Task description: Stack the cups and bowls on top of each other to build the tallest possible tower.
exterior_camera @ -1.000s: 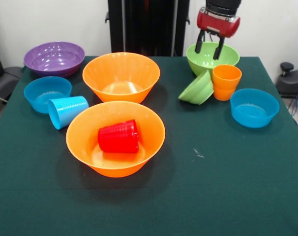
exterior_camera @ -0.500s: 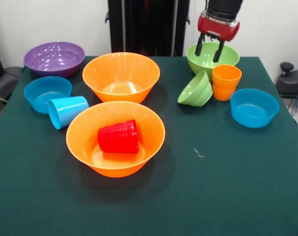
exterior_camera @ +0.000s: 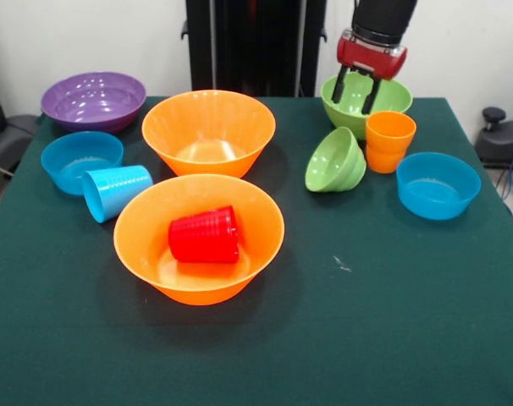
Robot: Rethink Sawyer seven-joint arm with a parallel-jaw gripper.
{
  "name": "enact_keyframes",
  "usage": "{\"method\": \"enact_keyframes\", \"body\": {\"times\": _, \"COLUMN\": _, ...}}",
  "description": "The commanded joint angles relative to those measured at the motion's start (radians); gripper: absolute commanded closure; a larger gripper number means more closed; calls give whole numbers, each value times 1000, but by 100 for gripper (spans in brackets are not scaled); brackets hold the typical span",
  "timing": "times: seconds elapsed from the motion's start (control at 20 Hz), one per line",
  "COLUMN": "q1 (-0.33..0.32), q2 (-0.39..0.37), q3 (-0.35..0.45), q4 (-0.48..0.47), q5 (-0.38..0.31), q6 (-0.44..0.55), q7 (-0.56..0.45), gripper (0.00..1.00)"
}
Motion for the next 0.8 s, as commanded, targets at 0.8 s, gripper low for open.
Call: {"method": "enact_keyframes", "body": {"times": 0.8, "q1": 18, "q2": -77, "q3": 103, "q4": -21, "q5": 55, "q6": 84, "q7": 223, "gripper": 0}}
